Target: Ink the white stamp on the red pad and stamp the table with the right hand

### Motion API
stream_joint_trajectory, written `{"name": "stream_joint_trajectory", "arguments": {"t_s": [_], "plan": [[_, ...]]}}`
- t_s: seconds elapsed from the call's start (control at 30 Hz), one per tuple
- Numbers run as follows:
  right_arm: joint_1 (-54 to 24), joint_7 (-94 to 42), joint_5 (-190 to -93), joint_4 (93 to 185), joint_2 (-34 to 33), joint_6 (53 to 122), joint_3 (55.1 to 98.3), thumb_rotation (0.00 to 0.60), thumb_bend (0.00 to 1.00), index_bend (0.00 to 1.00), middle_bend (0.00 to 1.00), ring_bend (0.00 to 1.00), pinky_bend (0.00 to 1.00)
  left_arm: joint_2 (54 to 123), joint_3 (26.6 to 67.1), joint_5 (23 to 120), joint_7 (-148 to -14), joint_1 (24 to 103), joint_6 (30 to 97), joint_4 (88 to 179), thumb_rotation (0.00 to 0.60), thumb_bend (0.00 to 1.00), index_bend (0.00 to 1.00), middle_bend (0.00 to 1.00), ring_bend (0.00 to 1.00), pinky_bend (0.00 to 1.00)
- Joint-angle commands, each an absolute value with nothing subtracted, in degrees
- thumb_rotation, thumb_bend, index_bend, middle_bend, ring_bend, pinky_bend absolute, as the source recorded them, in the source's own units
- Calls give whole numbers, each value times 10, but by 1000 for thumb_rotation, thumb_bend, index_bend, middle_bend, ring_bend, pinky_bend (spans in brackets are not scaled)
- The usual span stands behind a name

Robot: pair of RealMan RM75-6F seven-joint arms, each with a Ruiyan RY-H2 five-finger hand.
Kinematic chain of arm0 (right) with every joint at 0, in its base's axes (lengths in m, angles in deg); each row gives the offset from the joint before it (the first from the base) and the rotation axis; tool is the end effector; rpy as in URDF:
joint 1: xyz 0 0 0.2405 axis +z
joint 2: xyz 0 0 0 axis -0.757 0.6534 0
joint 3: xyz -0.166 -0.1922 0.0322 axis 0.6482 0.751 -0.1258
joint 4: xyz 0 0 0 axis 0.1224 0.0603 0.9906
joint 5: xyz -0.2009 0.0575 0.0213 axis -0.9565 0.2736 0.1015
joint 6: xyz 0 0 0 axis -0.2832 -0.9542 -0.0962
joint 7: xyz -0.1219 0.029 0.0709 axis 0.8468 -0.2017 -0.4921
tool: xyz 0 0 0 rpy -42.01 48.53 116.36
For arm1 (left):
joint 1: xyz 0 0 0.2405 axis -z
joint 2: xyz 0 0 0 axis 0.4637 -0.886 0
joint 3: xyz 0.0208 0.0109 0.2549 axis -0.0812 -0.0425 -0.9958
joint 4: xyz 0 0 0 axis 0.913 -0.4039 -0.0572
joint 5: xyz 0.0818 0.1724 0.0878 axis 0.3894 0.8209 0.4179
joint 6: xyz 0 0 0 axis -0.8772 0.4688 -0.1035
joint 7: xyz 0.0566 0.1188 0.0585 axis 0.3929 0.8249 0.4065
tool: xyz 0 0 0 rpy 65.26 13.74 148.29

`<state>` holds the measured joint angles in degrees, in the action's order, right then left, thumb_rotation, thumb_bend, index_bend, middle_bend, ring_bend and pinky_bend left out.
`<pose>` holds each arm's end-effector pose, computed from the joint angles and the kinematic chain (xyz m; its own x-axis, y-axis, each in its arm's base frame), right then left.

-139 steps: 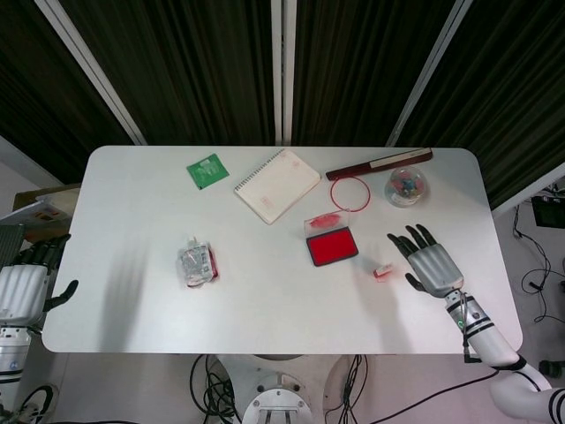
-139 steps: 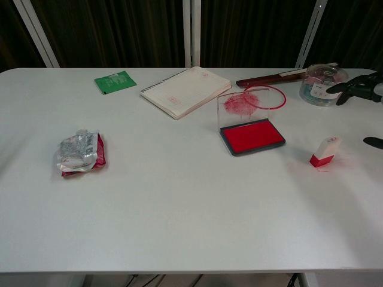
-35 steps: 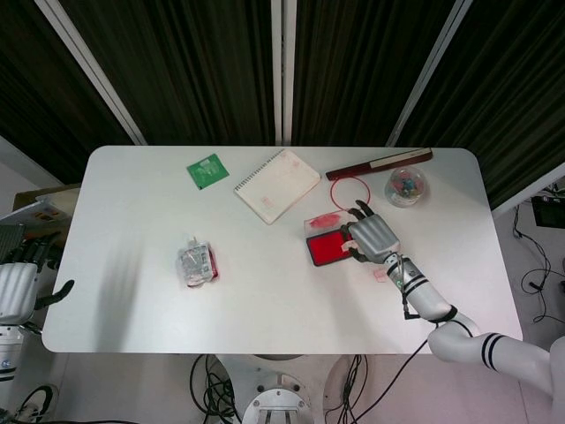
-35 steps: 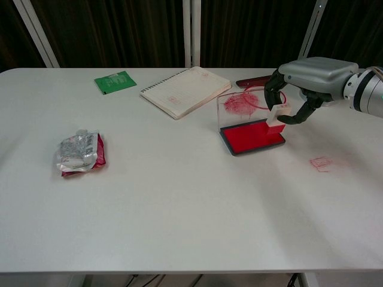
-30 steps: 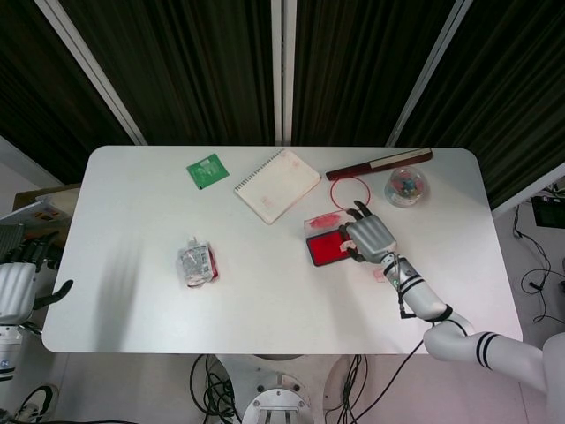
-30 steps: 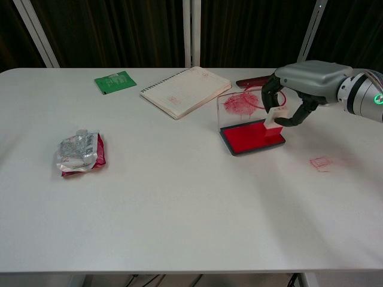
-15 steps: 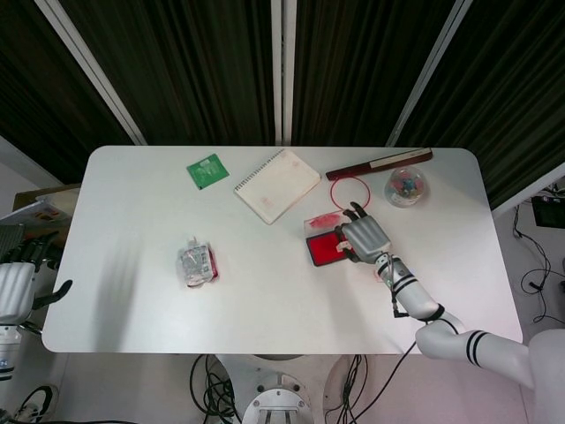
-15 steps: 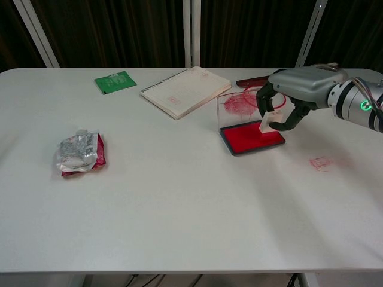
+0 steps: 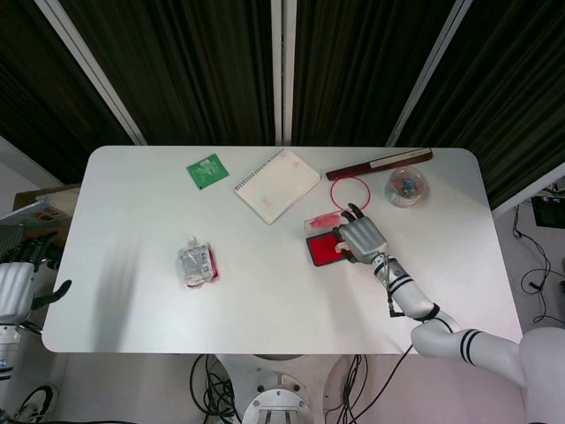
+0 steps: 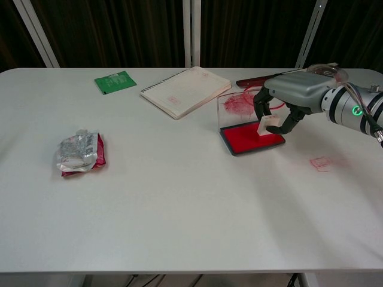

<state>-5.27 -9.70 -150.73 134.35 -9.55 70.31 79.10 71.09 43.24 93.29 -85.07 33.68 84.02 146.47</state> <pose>-0.1819 -0.3641 -0.0375 0.6001 -0.2771 0.7504 -0.7710 -0.4502 0.4504 -0.3324 0.1958 0.1692 0.4141 -0.0411 0.9093 0.9101 0.0302 -0.4132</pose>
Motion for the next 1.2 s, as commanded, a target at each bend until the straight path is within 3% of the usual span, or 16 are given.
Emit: {"name": "stream_joint_trajectory", "arguments": {"t_s": [0.03,0.3,0.6,0.8,1.2], "plan": [[-52,-95,-1506,1342,-96,704,792,600,306,627,576,149,0,711,433,932,-852,337,840,1464,600,188,137,200,181,289],[-56,-106,-1513,1360,-83,719,789,600,306,628,576,149,0,710,433,931,-851,337,838,1464,600,187,137,200,181,289],[-102,-144,-1570,1474,18,815,792,600,306,628,576,149,0,709,433,930,-848,336,840,1467,600,188,138,200,181,289],[-146,-152,-1598,1521,68,853,829,600,306,628,576,149,0,710,430,933,-841,337,838,1471,600,188,139,200,181,289],[-181,-160,-1593,1452,21,834,871,600,305,627,569,149,0,710,429,938,-839,336,844,1474,600,188,139,200,181,289]]}}
